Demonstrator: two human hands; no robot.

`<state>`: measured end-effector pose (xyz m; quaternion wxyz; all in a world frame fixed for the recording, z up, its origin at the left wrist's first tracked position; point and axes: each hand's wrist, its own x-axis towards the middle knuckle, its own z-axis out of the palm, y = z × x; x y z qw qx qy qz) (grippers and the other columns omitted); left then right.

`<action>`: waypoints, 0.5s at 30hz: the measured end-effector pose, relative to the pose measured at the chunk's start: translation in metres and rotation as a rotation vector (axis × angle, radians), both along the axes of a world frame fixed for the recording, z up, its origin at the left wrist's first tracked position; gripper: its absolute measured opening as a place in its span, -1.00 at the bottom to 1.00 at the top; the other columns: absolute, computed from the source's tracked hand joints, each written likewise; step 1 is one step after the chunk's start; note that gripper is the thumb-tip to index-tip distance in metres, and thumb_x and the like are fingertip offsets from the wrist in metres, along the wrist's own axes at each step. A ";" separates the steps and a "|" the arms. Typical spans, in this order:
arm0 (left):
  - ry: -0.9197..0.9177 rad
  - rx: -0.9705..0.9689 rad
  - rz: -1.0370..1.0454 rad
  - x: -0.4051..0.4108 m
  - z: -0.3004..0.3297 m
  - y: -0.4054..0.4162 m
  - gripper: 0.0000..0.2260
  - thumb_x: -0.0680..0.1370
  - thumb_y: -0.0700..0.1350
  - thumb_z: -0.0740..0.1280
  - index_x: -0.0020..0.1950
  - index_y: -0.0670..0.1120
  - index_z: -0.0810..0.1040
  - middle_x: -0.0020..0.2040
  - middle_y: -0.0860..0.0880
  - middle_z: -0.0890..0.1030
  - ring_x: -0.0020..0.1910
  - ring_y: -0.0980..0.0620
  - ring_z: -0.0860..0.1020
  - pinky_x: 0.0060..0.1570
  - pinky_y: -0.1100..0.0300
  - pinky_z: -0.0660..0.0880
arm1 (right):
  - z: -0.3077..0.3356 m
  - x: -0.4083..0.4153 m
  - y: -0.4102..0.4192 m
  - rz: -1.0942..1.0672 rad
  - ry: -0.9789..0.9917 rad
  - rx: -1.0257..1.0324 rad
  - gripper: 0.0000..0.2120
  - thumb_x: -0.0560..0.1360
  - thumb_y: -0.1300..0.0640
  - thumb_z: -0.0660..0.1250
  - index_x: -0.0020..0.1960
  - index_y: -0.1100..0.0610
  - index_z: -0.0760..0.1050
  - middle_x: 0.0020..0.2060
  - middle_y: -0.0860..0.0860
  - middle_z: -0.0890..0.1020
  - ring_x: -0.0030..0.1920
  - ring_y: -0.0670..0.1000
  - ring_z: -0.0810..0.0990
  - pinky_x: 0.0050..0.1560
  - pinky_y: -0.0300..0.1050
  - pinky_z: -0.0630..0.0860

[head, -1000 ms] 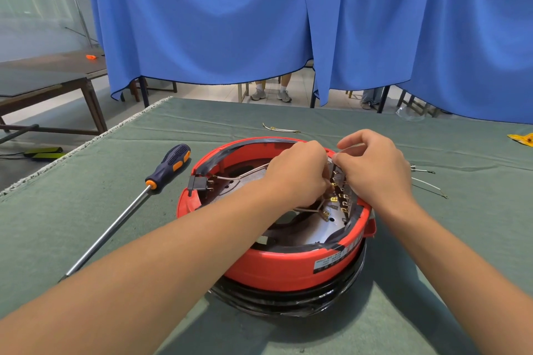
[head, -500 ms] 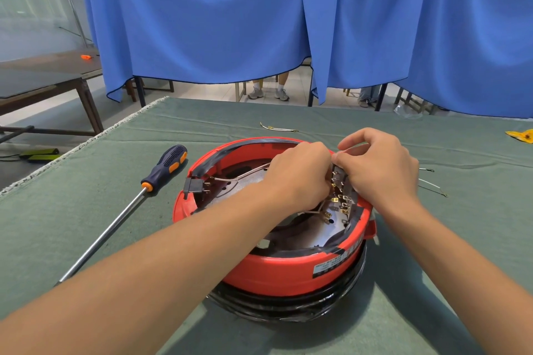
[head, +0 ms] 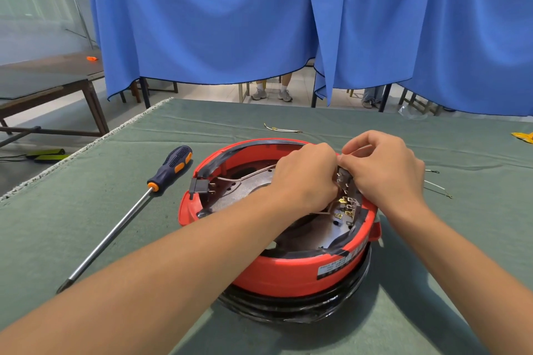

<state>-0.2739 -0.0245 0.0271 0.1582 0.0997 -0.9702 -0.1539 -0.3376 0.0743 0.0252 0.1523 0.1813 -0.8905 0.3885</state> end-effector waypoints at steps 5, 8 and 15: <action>-0.044 0.155 -0.040 -0.002 0.000 -0.005 -0.88 0.48 -0.14 0.37 -0.23 -0.14 0.59 -0.36 -0.05 0.52 -0.21 -0.18 0.59 -0.26 0.09 0.49 | 0.000 0.000 0.000 0.000 -0.001 0.002 -0.86 0.37 0.02 0.43 -0.30 -0.03 0.48 -0.41 -0.24 0.52 -0.21 -0.05 0.52 -0.36 -0.30 0.15; -0.056 0.187 -0.037 0.001 0.002 -0.008 -0.89 0.45 -0.07 0.42 -0.19 -0.10 0.66 -0.27 -0.05 0.61 -0.15 -0.12 0.59 -0.22 0.11 0.49 | -0.001 -0.001 -0.001 0.016 0.010 0.016 -0.90 0.37 0.03 0.41 -0.24 -0.03 0.49 -0.39 -0.25 0.52 -0.19 -0.03 0.52 -0.35 -0.31 0.17; 0.006 0.300 0.003 0.007 0.004 -0.019 -0.89 0.44 -0.08 0.44 -0.27 -0.07 0.64 -0.32 -0.01 0.61 -0.19 -0.06 0.60 -0.12 0.03 0.57 | -0.001 -0.001 -0.001 0.034 0.041 0.030 -0.92 0.40 0.02 0.40 -0.14 -0.06 0.51 -0.31 -0.20 0.57 -0.17 -0.05 0.53 -0.34 -0.29 0.19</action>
